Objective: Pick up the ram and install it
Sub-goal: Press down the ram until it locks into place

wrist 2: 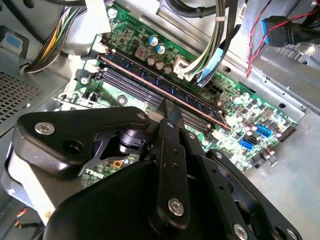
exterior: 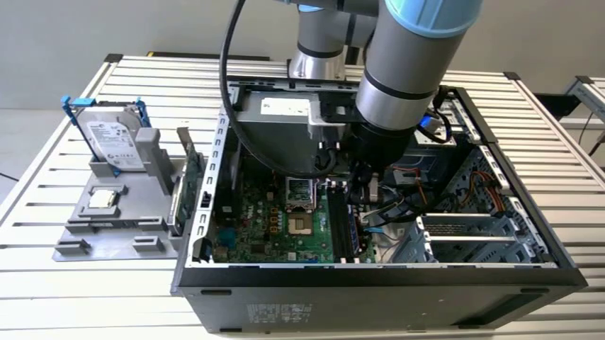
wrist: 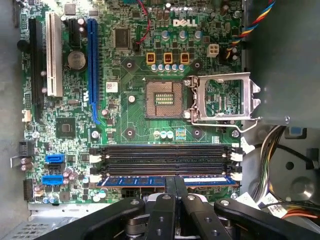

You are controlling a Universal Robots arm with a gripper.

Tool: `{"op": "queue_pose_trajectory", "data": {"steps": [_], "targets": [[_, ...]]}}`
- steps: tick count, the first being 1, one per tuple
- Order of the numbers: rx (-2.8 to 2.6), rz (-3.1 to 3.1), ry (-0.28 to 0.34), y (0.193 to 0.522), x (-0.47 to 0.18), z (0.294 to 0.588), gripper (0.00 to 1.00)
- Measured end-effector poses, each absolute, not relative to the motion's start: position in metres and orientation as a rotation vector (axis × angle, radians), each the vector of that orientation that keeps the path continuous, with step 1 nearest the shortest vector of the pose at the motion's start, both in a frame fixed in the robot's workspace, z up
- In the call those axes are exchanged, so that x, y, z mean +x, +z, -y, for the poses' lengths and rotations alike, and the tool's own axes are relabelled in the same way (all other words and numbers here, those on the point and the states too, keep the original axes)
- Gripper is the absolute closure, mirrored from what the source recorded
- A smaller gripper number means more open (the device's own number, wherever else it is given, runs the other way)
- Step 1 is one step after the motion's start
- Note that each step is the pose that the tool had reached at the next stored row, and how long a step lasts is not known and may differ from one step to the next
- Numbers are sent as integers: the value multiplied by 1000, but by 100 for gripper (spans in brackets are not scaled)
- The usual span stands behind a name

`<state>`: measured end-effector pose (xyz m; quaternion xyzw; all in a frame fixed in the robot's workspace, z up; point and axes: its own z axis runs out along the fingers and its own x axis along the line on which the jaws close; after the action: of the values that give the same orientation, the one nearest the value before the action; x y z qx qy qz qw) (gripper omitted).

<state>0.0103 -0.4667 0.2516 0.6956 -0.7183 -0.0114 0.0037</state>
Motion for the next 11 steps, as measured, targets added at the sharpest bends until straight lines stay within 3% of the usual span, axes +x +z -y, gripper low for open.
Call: {"op": "queue_pose_trajectory", "data": {"steps": [11], "targets": [[2182, 2250, -36, 242, 13, 464, 100]]}}
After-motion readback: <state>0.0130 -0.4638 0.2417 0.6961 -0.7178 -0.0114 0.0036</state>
